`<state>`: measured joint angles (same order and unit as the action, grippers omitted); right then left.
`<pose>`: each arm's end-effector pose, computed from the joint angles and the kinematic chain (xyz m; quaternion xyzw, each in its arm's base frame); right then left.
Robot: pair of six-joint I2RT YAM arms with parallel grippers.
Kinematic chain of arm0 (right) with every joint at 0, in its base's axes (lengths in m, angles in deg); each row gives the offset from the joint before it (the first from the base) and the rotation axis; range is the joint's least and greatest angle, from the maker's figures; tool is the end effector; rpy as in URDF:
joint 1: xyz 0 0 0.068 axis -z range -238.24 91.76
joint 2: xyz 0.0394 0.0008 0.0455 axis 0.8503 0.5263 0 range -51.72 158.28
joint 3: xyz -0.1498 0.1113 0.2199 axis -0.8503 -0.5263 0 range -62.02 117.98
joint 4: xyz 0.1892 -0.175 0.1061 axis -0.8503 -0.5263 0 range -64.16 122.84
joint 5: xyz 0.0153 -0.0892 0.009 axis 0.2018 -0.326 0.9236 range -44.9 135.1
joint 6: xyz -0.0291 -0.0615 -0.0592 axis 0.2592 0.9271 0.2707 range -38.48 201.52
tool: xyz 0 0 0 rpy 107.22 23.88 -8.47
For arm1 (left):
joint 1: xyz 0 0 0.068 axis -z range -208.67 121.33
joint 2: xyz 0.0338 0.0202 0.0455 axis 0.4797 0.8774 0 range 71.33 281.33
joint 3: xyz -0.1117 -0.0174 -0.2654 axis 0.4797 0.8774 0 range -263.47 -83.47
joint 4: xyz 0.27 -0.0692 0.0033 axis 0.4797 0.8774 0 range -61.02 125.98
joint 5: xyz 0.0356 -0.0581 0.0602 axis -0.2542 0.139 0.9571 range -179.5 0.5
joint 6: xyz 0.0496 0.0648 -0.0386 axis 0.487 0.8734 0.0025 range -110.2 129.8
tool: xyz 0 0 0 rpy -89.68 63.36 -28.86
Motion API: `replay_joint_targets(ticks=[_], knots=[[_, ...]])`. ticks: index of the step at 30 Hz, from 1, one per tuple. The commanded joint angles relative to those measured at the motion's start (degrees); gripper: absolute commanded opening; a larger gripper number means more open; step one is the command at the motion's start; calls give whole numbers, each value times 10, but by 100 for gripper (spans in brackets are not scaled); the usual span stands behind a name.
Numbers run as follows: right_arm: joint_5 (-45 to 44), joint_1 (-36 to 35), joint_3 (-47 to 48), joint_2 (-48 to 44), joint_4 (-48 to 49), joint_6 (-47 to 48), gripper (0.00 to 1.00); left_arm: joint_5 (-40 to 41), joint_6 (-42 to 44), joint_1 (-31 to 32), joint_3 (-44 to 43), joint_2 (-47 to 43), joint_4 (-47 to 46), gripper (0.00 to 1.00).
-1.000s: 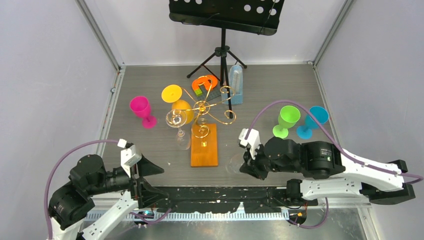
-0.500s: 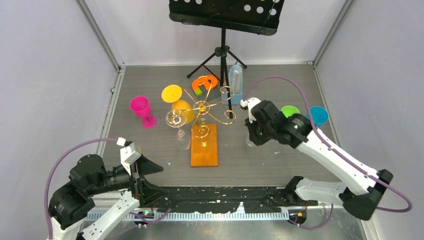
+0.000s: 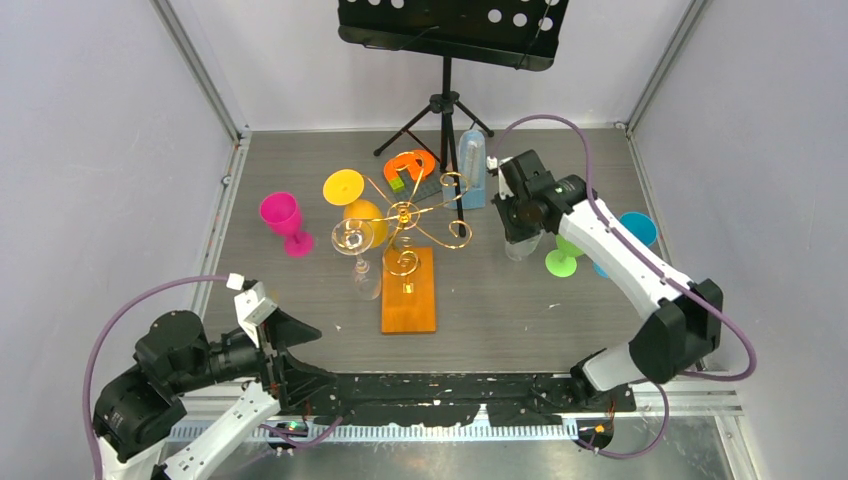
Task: Take the wine glass off the wine glass rack
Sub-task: Place the wine glass at the center of the board.
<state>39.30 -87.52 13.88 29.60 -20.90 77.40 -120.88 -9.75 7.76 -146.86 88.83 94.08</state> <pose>0.2872 0.1516 0.2928 -0.1965 0.9426 0.0296 0.2683 -0.0025 -0.0504 0.3816 0.2701 0.7533 -0.4564 0.3890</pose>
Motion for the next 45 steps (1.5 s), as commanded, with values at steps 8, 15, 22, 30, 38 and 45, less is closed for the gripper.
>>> replay_joint_targets(ticks=[8,15,22,30,38,45], knots=[[19,98,85,107,64,56,6,22,-13,1,-24,-8,7,100],[34,126,101,145,75,65,6,33,-24,1,-23,-12,8,100],[45,141,112,180,87,61,6,49,-38,1,-25,-8,6,100],[39,149,104,201,105,57,6,67,-50,1,-27,-7,5,100],[39,154,102,216,107,53,13,88,-65,1,-26,1,2,100],[27,157,102,204,105,49,25,101,-75,1,-32,19,-5,99]])
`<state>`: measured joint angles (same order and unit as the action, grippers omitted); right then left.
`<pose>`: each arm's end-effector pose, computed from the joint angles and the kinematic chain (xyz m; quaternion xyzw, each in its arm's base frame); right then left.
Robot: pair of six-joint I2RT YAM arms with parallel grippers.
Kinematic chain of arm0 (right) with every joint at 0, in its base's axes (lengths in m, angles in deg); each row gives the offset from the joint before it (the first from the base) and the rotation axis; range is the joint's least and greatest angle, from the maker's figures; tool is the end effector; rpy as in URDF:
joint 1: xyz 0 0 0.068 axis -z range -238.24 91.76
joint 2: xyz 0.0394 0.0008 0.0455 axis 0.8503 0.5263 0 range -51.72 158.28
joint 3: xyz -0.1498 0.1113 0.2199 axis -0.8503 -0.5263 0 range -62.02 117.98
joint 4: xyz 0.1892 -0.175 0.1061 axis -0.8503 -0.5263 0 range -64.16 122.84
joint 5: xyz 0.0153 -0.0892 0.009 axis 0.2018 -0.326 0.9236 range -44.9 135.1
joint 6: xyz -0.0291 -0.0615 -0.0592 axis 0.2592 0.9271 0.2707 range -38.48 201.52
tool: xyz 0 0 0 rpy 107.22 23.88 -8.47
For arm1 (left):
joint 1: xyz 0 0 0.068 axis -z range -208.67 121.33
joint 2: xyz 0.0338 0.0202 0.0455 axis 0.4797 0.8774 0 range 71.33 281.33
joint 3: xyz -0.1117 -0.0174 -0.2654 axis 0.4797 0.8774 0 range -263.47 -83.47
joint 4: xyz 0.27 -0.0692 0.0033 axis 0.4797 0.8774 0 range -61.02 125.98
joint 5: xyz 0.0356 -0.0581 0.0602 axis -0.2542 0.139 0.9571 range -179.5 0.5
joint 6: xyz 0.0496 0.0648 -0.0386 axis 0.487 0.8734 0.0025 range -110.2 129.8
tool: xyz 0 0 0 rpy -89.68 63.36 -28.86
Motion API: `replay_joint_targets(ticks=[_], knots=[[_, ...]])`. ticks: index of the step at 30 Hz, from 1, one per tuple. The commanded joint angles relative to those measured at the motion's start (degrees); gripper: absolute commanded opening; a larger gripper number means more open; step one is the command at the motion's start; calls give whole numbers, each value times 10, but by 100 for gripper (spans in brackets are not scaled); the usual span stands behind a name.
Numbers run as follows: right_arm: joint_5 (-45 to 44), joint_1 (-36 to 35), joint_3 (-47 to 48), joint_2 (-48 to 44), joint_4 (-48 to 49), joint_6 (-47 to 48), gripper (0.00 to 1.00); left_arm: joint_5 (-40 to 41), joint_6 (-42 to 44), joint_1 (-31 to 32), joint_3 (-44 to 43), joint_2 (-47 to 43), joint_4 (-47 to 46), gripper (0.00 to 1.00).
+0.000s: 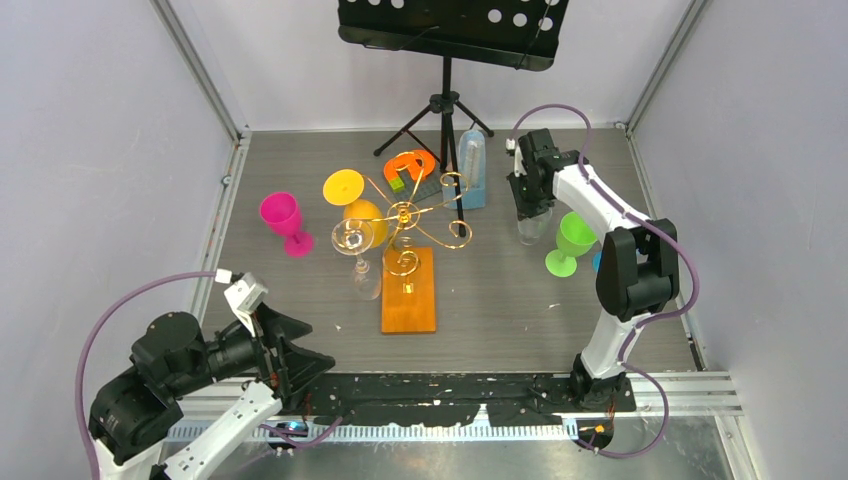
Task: Take the wine glass off the wine glass rack
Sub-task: Place the wine glass at the center of the board.
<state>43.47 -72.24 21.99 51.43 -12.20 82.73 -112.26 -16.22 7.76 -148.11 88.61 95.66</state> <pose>0.4077 0.0992 0.2174 -0.1258 0.9665 0.0111 0.2235 0.0030 -0.0410 0.3820 0.1862 0.7860 -0.4316 0.4015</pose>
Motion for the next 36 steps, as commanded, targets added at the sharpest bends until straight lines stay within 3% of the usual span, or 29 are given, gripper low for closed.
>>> replay_joint_targets(ticks=[1,9,18,26,36], knots=[[-24,5,23,-20,17,-5,27,16,-11,1,-23,24,-22,99],[-89,5,46,-57,-9,-12,44,39,-14,1,-69,57,-27,99],[-126,5,48,-170,-18,-39,53,94,-42,1,-130,119,-49,99],[-56,4,16,-294,-15,-55,57,117,-82,1,-152,171,-109,99],[82,-10,-2,-435,-22,-62,57,124,-60,-1,-184,242,-150,99]])
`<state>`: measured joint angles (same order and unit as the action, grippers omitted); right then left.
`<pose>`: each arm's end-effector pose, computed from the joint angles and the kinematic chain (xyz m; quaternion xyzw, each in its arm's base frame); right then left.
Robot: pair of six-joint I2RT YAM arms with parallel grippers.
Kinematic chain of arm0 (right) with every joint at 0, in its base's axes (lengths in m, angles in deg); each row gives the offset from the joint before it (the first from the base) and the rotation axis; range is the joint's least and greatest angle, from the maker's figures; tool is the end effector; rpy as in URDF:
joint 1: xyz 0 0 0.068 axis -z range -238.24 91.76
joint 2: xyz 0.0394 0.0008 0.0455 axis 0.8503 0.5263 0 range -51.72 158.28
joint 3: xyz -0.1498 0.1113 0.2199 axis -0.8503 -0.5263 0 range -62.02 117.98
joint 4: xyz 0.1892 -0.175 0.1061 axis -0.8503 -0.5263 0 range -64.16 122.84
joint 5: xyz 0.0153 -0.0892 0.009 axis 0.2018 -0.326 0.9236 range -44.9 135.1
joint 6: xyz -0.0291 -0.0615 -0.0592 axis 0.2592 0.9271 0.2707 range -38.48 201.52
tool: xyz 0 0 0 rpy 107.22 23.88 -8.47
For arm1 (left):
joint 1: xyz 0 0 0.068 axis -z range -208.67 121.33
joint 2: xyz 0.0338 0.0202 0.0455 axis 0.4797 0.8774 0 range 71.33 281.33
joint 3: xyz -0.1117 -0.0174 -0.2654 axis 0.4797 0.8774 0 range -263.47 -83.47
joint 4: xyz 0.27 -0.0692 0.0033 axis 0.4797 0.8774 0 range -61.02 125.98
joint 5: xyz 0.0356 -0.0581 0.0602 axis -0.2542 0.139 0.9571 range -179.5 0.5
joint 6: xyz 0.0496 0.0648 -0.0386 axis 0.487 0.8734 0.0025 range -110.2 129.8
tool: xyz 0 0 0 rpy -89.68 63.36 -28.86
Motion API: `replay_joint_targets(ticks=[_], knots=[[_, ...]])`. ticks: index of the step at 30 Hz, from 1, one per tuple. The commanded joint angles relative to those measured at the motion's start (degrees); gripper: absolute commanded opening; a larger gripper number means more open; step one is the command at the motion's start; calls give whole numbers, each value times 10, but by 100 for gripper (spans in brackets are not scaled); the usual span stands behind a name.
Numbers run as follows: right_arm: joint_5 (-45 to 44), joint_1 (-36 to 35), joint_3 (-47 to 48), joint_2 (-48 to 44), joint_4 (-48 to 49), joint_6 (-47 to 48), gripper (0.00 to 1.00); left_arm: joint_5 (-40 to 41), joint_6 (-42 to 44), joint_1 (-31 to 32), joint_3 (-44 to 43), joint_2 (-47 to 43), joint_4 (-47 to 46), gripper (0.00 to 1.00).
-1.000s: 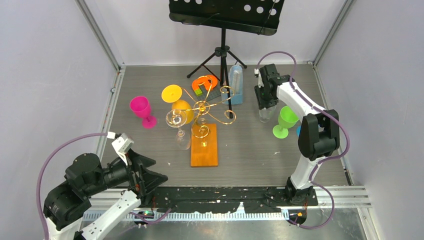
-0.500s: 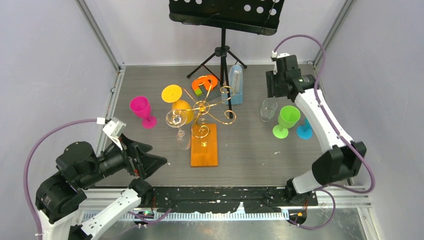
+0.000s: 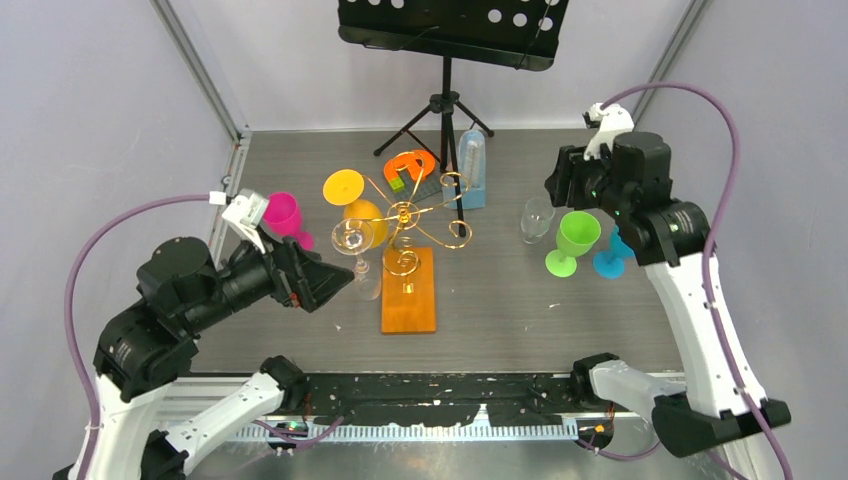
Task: Take the wine glass off the wine glass rack
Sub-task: Place the wine glass at the center of the board, then pick up the wine glass from the wine rack.
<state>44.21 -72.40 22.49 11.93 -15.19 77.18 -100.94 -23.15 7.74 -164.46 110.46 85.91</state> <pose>0.2505 0.0618 0.4437 -0.0690 0.8506 0.0772 0.5154 0.0762 -0.0761 0.4709 0.0844 0.7876 -0.4094 0.4527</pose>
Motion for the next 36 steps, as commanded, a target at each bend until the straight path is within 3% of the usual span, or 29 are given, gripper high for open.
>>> replay_joint_targets(ticks=[1,11,21,36], knots=[[94,-12,-11,-46,9,-6,57,10,12,-2,-22,30,-55,99],[238,-34,-27,-122,31,-35,53,-15,30,-46,-37,80,-60,92],[235,-78,-51,-146,47,-49,52,-77,31,-113,-24,93,-72,86],[221,-97,-78,-158,58,-55,52,-127,26,-143,-4,113,-91,79]])
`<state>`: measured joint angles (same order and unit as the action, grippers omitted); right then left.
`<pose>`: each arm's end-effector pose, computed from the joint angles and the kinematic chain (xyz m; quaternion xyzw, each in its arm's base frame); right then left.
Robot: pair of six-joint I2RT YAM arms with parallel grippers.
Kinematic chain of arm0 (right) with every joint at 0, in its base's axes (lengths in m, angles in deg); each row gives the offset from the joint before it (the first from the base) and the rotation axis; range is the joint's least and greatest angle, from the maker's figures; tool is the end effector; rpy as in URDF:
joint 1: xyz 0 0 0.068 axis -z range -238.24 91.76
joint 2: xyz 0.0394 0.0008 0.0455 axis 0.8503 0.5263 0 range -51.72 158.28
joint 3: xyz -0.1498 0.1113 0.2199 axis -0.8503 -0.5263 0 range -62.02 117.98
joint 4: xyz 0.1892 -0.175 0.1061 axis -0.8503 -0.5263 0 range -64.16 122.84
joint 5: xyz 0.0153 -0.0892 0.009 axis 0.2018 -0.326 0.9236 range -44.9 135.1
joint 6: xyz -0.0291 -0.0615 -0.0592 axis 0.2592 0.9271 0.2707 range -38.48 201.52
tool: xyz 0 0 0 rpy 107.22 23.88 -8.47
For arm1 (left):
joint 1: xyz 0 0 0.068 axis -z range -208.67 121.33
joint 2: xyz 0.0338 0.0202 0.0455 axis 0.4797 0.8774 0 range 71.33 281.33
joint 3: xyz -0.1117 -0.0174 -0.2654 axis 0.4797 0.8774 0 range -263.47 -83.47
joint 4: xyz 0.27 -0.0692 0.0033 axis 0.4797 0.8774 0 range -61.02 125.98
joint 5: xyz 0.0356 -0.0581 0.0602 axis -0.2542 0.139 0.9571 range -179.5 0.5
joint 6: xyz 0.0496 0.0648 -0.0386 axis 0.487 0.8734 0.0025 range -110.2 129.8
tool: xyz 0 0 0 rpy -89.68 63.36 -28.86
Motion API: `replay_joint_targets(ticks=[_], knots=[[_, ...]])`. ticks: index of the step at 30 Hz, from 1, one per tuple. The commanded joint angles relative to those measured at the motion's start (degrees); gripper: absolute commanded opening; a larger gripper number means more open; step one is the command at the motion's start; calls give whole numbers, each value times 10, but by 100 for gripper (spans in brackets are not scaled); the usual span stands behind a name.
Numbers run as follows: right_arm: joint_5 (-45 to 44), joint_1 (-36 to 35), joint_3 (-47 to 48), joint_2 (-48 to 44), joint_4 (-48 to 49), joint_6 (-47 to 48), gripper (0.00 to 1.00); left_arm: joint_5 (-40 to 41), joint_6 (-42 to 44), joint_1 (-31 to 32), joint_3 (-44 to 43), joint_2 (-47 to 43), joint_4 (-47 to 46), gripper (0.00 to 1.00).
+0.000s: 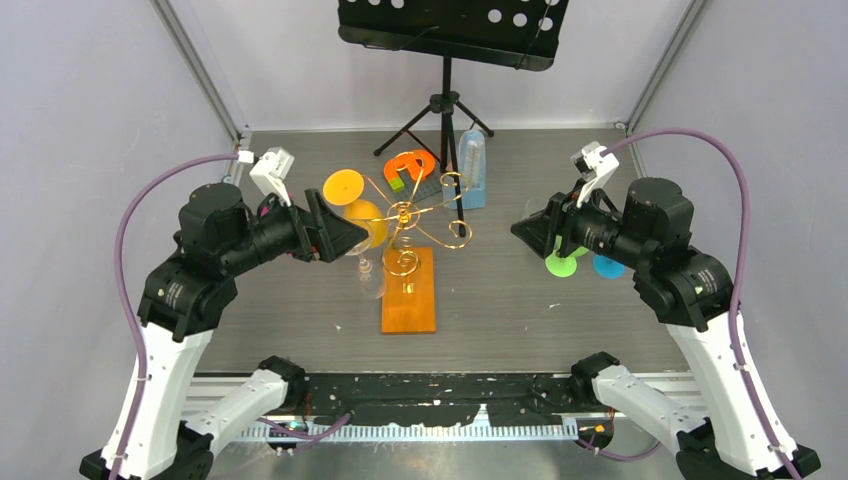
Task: Take the wine glass off the wine glass rack
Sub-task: Pick up the wine glass from the wine rack.
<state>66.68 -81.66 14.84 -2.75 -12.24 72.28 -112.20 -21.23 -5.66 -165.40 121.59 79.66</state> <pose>0.1564 0.0999 0.4570 -0.2078 0.7709 0.3085 0.5171 0.1478 -0.0966 0.4699 0.0581 0.8043 -0.4014 0.4344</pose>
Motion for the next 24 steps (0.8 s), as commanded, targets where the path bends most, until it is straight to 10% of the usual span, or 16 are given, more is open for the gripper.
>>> replay_joint_targets(ticks=[1,24], knots=[[-5,-5,-2,-11,29,-6,52,-14,8,-11,6,1,-29,79],[-15,-21,-15,-10,36,-9,52,-56,11,-40,24,1,-32,78]])
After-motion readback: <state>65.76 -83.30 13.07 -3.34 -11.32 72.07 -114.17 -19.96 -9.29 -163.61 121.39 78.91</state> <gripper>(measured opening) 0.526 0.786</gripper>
